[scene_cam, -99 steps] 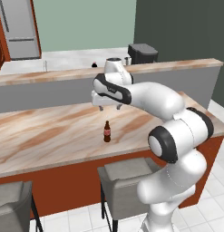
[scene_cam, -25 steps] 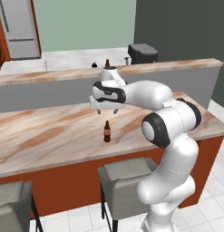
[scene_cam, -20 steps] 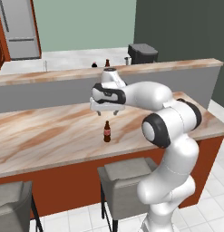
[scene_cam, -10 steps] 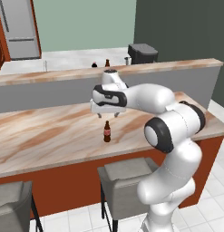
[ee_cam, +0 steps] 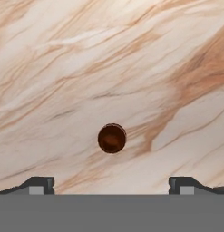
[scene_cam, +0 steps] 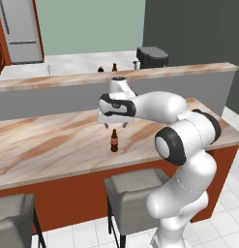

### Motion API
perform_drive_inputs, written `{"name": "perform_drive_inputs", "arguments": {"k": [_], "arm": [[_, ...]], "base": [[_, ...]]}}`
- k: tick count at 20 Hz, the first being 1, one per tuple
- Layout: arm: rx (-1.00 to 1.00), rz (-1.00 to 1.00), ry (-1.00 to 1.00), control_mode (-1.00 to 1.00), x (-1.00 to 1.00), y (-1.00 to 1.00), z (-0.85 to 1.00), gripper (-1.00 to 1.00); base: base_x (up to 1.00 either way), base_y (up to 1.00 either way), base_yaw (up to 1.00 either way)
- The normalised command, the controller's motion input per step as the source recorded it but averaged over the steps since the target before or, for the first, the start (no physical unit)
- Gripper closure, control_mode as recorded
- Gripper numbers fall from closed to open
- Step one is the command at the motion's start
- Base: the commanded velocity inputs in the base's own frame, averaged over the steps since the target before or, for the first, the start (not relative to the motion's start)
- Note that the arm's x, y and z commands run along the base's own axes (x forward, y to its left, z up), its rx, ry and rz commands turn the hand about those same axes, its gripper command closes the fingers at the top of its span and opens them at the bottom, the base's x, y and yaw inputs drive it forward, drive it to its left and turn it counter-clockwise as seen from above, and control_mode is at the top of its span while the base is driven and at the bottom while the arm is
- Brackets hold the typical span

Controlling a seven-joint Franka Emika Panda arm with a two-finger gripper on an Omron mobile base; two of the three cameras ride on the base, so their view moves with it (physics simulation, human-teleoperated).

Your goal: Place the large bottle from the dining counter next to the other large bottle outside the sink, and place the small bottle from the dining counter next to the other small bottle inside the sink.

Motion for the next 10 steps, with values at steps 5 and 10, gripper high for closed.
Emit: {"name": "perform_drive_inputs", "arguments": {"k": [5, 10], "arm": [[0.0, 0.0, 0.0, -1.0, 0.1, 0.0, -0.14, -1.0], [0.0, 0.0, 0.0, -1.0, 0.04, 0.0, -0.11, -1.0]], "base": [[0.0, 0.0, 0.0], [0.0, 0.0, 0.0]]}}
